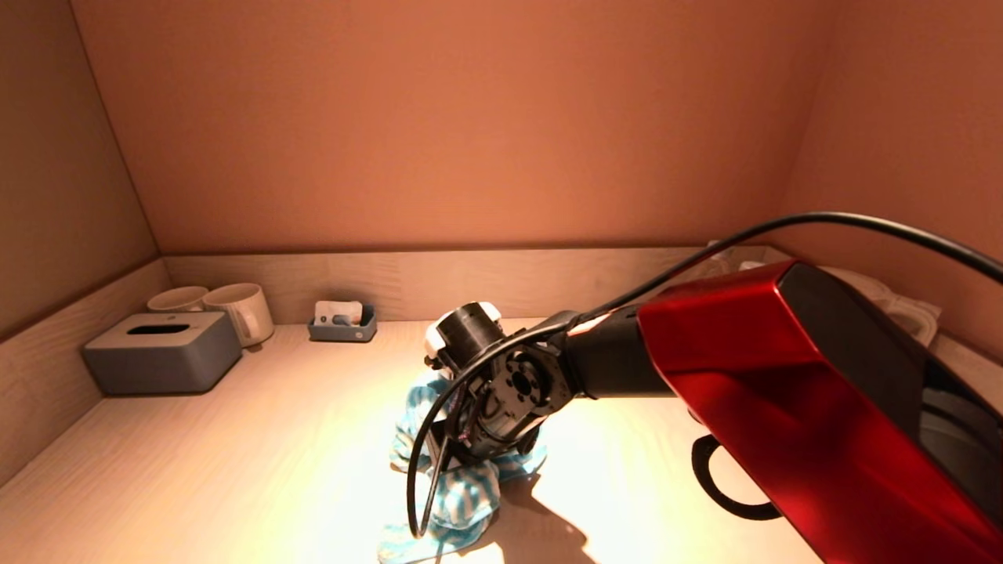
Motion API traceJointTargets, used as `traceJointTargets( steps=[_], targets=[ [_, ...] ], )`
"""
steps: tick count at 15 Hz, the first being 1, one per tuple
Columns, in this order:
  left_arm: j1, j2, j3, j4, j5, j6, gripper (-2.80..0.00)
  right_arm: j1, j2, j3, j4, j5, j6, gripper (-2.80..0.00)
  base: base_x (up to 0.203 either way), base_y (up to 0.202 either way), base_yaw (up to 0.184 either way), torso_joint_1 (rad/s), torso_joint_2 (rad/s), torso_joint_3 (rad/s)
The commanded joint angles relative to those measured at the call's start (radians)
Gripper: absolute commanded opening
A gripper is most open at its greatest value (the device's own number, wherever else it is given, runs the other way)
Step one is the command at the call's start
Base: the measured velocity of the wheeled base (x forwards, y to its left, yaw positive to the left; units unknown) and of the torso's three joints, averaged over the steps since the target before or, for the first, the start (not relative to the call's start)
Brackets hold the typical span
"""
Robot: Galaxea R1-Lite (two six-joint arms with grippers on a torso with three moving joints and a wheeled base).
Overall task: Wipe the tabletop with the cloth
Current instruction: Sweep the stains on the table
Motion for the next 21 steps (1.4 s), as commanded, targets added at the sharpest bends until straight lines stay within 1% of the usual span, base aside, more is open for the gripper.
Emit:
traceJointTargets(
  steps=[1, 3, 4, 5, 7, 10, 11, 13, 16, 18, 19, 21],
  targets=[
    [0.0, 0.0, 0.0, 0.0, 0.0, -0.001, -2.8, -0.008, 0.018, -0.02, 0.01, -0.002, 0.021, -2.8, 0.0, 0.0, 0.0, 0.0, 0.0, 0.0],
    [0.0, 0.0, 0.0, 0.0, 0.0, -0.001, -2.8, -0.019, 0.021, -0.035, 0.011, -0.01, 0.033, -2.8, 0.0, 0.0, 0.0, 0.0, 0.0, 0.0],
    [0.0, 0.0, 0.0, 0.0, 0.0, -0.001, -2.8, -0.045, 0.019, -0.035, 0.013, -0.013, 0.038, -2.8, 0.0, 0.0, 0.0, 0.0, 0.0, 0.0],
    [0.0, 0.0, 0.0, 0.0, 0.0, -0.001, -2.8, -0.053, 0.016, -0.034, 0.018, -0.016, 0.041, -2.8, 0.0, 0.0, 0.0, 0.0, 0.0, 0.0],
    [0.0, 0.0, 0.0, 0.0, 0.0, -0.001, -2.8, -0.103, 0.005, -0.033, 0.055, -0.019, 0.045, -2.8, 0.0, 0.0, 0.0, 0.0, 0.0, 0.0],
    [0.0, 0.0, 0.0, 0.0, 0.0, -0.001, -2.8, -0.186, -0.005, -0.025, 0.068, -0.021, 0.045, -2.8, 0.0, 0.0, 0.0, 0.0, 0.0, 0.0],
    [0.0, 0.0, 0.0, 0.0, 0.0, -0.001, -2.8, -0.19, -0.006, -0.024, 0.07, -0.021, 0.045, -2.8, 0.0, 0.0, 0.0, 0.0, 0.0, 0.0],
    [0.0, 0.0, 0.0, 0.0, 0.001, -0.001, -2.8, -0.262, -0.018, 0.01, 0.077, -0.021, 0.041, -2.8, 0.0, 0.0, 0.0, 0.0, 0.0, 0.0],
    [0.0, 0.0, 0.0, 0.0, 0.0, -0.001, -2.8, -0.277, -0.032, 0.032, 0.077, -0.021, 0.039, -2.8, 0.0, 0.0, 0.0, 0.0, 0.0, 0.0],
    [0.0, 0.0, 0.0, 0.0, 0.0, -0.001, -2.8, -0.288, -0.082, 0.149, 0.073, -0.021, 0.038, -2.8, 0.0, 0.0, 0.0, 0.0, 0.0, 0.0],
    [0.0, 0.0, 0.0, 0.0, 0.0, -0.001, -2.8, -0.293, -0.105, 0.184, 0.07, -0.021, 0.038, -2.8, 0.0, 0.0, 0.0, 0.0, 0.0, 0.0],
    [0.0, 0.0, 0.0, 0.0, 0.0, -0.001, -2.8, -0.272, -0.197, 0.28, 0.074, -0.02, 0.036, -2.8, 0.0, 0.0, 0.0, 0.0, 0.0, 0.0]
  ],
)
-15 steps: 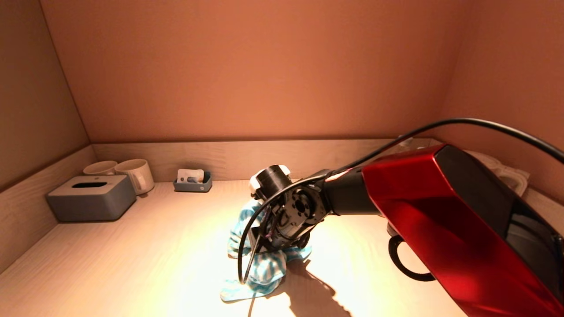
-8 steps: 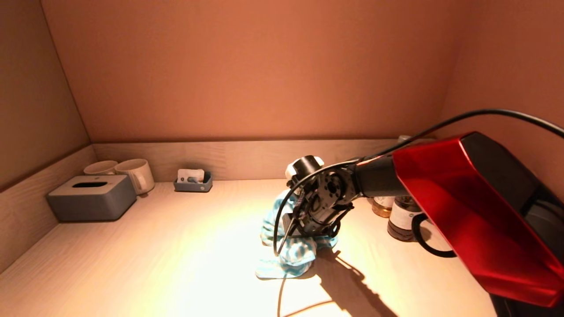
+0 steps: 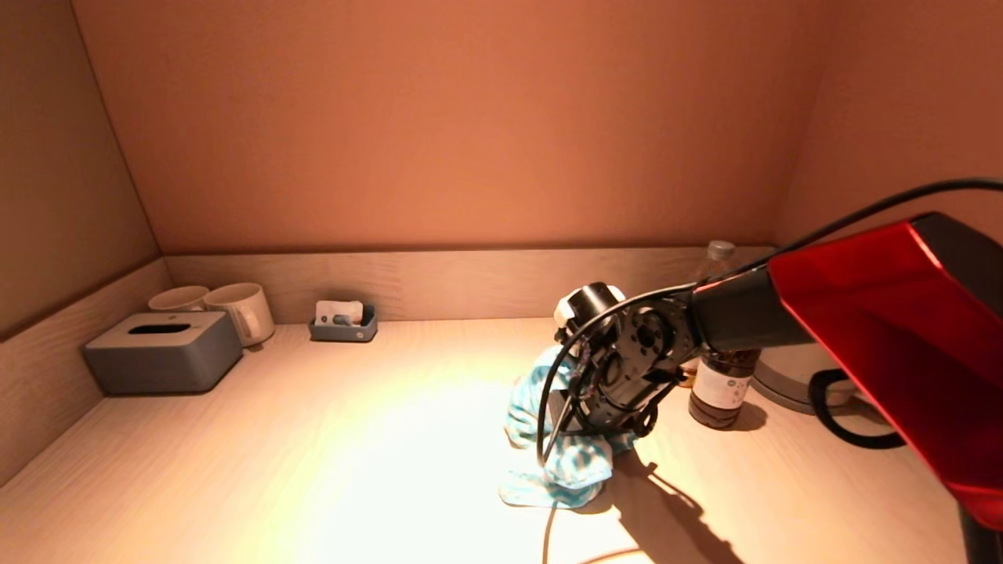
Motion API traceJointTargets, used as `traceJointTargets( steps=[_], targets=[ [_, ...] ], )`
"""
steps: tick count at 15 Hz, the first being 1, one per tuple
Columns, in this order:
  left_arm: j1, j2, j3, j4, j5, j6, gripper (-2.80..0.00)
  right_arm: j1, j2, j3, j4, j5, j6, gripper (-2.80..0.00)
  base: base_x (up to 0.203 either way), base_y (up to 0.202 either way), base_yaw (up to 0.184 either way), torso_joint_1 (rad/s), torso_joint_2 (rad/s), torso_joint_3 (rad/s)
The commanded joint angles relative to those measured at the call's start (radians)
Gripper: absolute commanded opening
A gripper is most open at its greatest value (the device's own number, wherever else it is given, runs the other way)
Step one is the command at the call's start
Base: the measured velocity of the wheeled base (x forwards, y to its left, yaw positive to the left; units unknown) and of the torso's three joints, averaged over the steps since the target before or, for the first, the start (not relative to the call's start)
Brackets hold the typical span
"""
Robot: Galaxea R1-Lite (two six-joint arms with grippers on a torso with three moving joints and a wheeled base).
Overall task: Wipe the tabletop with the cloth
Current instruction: Sweep the stains on the table
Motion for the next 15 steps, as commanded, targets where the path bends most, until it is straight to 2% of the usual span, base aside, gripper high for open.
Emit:
traceJointTargets(
  steps=[1, 4, 7, 8, 12, 15],
  targets=[
    [0.0, 0.0, 0.0, 0.0, 0.0, -0.001, -2.8, 0.037, -0.096, 0.08, 0.011, 0.005, 0.001, -2.8, 0.0, 0.0, 0.0, 0.0, 0.0, 0.0],
    [0.0, 0.0, 0.0, 0.0, 0.0, -0.001, -2.8, 0.139, -0.127, 0.134, 0.01, 0.01, 0.003, -2.8, 0.0, 0.0, 0.0, 0.0, 0.0, 0.0],
    [0.0, 0.0, 0.0, 0.0, 0.0, -0.001, -2.8, 0.236, -0.114, 0.127, 0.007, 0.01, 0.005, -2.8, 0.0, 0.0, 0.0, 0.0, 0.0, 0.0],
    [0.0, 0.0, 0.0, 0.0, 0.0, -0.001, -2.8, 0.266, -0.098, 0.11, 0.007, 0.01, 0.005, -2.8, 0.0, 0.0, 0.0, 0.0, 0.0, 0.0],
    [0.0, 0.0, 0.0, 0.0, 0.0, -0.001, -2.8, 0.302, -0.056, 0.06, 0.008, 0.009, 0.005, -2.8, 0.0, 0.0, 0.0, 0.0, 0.0, 0.0],
    [0.0, 0.0, 0.0, 0.0, 0.0, -0.001, -2.8, 0.342, 0.052, -0.107, 0.027, 0.006, 0.002, -2.8, 0.0, 0.0, 0.0, 0.0, 0.0, 0.0]
  ],
)
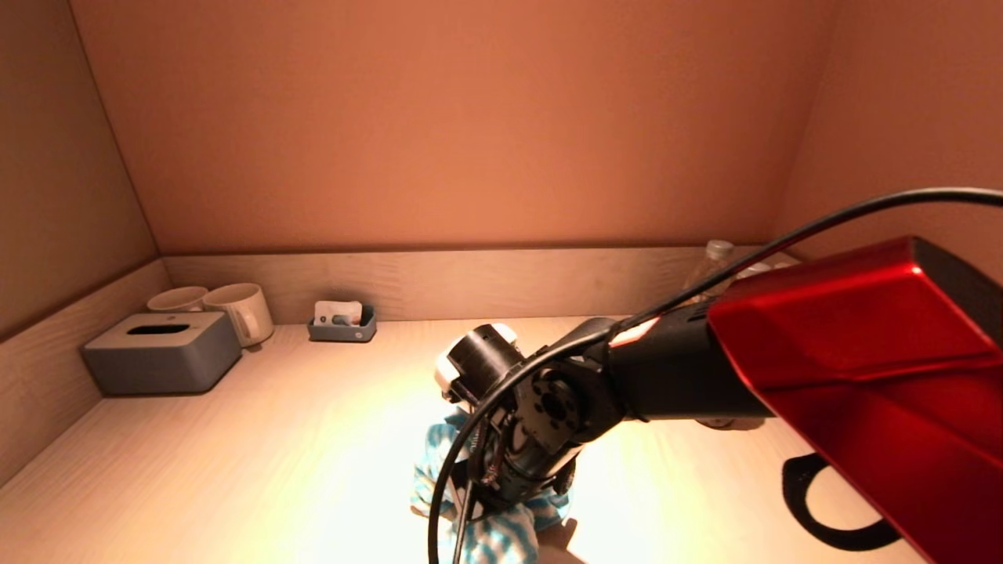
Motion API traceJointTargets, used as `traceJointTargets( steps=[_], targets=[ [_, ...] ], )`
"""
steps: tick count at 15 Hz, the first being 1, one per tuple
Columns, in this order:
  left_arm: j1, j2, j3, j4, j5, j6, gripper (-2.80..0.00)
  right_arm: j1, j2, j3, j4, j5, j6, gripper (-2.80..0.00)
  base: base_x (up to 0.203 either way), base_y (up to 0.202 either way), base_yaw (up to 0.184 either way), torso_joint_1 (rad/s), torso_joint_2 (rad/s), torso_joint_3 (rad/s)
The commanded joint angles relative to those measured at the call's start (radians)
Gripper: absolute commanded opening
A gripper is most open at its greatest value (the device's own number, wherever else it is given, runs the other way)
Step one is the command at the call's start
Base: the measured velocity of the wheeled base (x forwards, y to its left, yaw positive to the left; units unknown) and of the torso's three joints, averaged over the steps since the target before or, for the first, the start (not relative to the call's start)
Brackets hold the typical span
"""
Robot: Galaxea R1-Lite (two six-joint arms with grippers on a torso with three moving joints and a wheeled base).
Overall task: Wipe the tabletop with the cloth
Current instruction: Sweep the stains on the table
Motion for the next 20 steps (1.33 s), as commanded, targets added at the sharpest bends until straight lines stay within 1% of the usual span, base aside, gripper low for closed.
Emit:
traceJointTargets(
  steps=[1, 2, 4, 5, 6, 7, 10, 13, 16, 17, 18, 20],
  targets=[
    [0.0, 0.0, 0.0, 0.0, 0.0, -0.001, -2.8, 0.02, 0.083, -0.081, 0.022, -0.002, 0.0, -2.8, 0.0, 0.0, 0.0, 0.0, 0.0, 0.0],
    [0.0, 0.0, 0.0, 0.0, 0.0, -0.001, -2.8, 0.024, 0.113, -0.128, 0.045, -0.003, 0.001, -2.8, 0.0, 0.0, 0.0, 0.0, 0.0, 0.0],
    [0.0, 0.0, 0.0, 0.0, 0.0, -0.001, -2.8, 0.031, 0.203, -0.269, 0.096, -0.007, 0.0, -2.8, 0.0, 0.0, 0.0, 0.0, 0.0, 0.0],
    [0.0, 0.0, 0.0, 0.0, 0.0, -0.001, -2.8, 0.032, 0.245, -0.326, 0.112, -0.026, 0.0, -2.8, 0.0, 0.0, 0.0, 0.0, 0.0, 0.0],
    [0.0, 0.0, 0.0, 0.0, 0.0, -0.001, -2.8, 0.032, 0.286, -0.378, 0.123, -0.064, -0.001, -2.8, 0.0, 0.0, 0.0, 0.0, 0.0, 0.0],
    [0.0, 0.0, 0.0, 0.0, 0.0, -0.001, -2.8, 0.032, 0.3, -0.395, 0.132, -0.09, -0.002, -2.8, 0.0, 0.0, 0.0, 0.0, 0.0, 0.0],
    [0.0, 0.0, 0.0, 0.0, 0.0, -0.001, -2.8, 0.007, 0.319, -0.422, 0.104, -0.108, 0.0, -2.8, 0.0, 0.0, 0.0, 0.0, 0.0, 0.0],
    [0.0, 0.0, 0.0, 0.0, 0.0, -0.001, -2.8, -0.076, 0.308, -0.421, 0.059, -0.146, -0.001, -2.8, 0.0, 0.0, 0.0, 0.0, 0.0, 0.0],
    [0.0, 0.0, 0.0, 0.0, 0.0, -0.001, -2.8, -0.11, 0.289, -0.421, 0.05, -0.164, -0.002, -2.8, 0.0, 0.0, 0.0, 0.0, 0.0, 0.0],
    [0.0, 0.0, 0.0, 0.0, 0.0, -0.001, -2.8, -0.141, 0.273, -0.42, 0.041, -0.169, -0.005, -2.8, 0.0, 0.0, 0.0, 0.0, 0.0, 0.0],
    [0.0, 0.0, 0.0, 0.0, 0.0, -0.001, -2.8, -0.156, 0.263, -0.419, 0.03, -0.173, -0.011, -2.8, 0.0, 0.0, 0.0, 0.0, 0.0, 0.0],
    [0.0, 0.0, 0.0, 0.0, 0.0, -0.001, -2.8, -0.212, 0.252, -0.419, -0.026, -0.175, -0.048, -2.8, 0.0, 0.0, 0.0, 0.0, 0.0, 0.0]
  ],
)
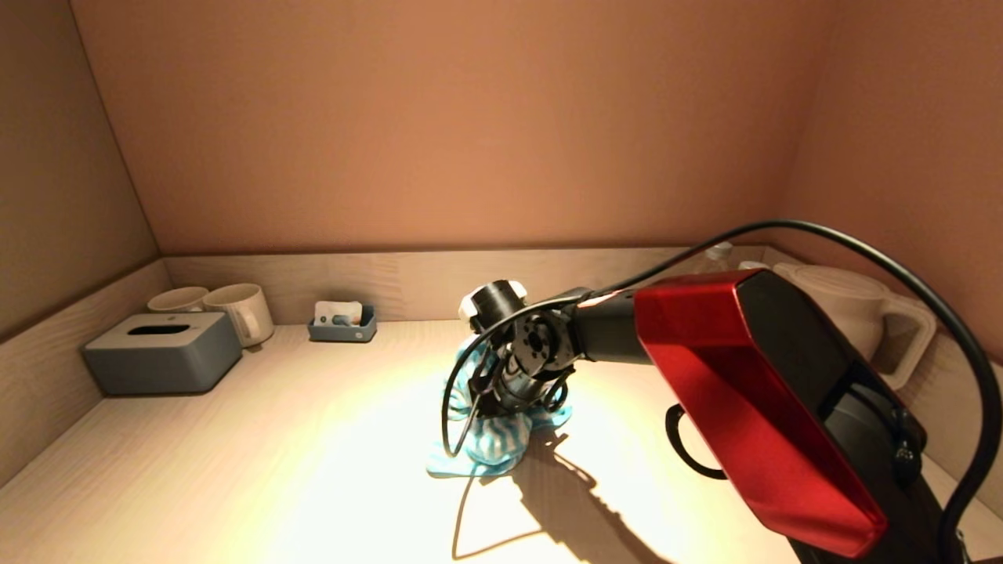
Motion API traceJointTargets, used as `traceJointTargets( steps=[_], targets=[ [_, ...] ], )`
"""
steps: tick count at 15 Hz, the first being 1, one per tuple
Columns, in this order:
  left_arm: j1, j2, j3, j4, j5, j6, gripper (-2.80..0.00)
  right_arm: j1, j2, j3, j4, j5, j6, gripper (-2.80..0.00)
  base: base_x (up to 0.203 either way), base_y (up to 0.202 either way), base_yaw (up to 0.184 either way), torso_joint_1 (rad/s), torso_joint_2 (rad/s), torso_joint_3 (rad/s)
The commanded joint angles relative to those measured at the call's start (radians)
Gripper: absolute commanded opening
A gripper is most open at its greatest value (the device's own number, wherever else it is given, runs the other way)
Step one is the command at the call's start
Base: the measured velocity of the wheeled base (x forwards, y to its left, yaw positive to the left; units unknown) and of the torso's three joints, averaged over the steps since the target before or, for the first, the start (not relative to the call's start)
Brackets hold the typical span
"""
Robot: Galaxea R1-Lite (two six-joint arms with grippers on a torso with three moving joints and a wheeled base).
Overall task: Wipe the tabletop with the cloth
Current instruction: Sweep the stains on the table
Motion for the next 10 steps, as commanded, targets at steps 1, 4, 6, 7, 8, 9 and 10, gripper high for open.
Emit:
traceJointTargets(
  steps=[1, 4, 6, 7, 8, 9, 10],
  targets=[
    [-0.001, 0.0, 0.0, 0.0, 0.0, -0.001, -2.8, -0.029, -0.013, -0.001, -0.056, 0.001, -0.024, -2.8, 0.0, 0.0, 0.0, 0.0, 0.0, 0.0],
    [-0.001, 0.0, 0.0, 0.0, 0.0, -0.001, -2.8, -0.059, -0.011, -0.001, -0.084, 0.0, -0.031, -2.8, 0.0, 0.0, 0.0, 0.0, 0.0, 0.0],
    [-0.001, 0.0, 0.0, 0.0, 0.0, -0.001, -2.8, -0.116, -0.018, -0.001, -0.101, -0.002, -0.032, -2.8, 0.0, 0.0, 0.0, 0.0, 0.0, 0.0],
    [-0.001, 0.0, 0.0, 0.0, 0.0, -0.001, -2.8, -0.144, -0.045, -0.001, -0.098, -0.002, -0.033, -2.8, 0.0, 0.0, 0.0, 0.0, 0.0, 0.0],
    [-0.001, 0.0, 0.0, 0.0, 0.0, -0.001, -2.8, -0.159, -0.062, -0.001, -0.094, -0.002, -0.034, -2.8, 0.0, 0.0, 0.0, 0.0, 0.0, 0.0],
    [-0.001, 0.0, 0.0, 0.0, 0.0, -0.001, -2.8, -0.168, -0.081, 0.004, -0.09, -0.002, -0.035, -2.8, 0.0, 0.0, 0.0, 0.0, 0.0, 0.0],
    [-0.001, 0.0, 0.0, 0.0, 0.0, -0.001, -2.8, -0.177, -0.101, 0.019, -0.084, -0.002, -0.035, -2.8, 0.0, 0.0, 0.0, 0.0, 0.0, 0.0]
  ],
)
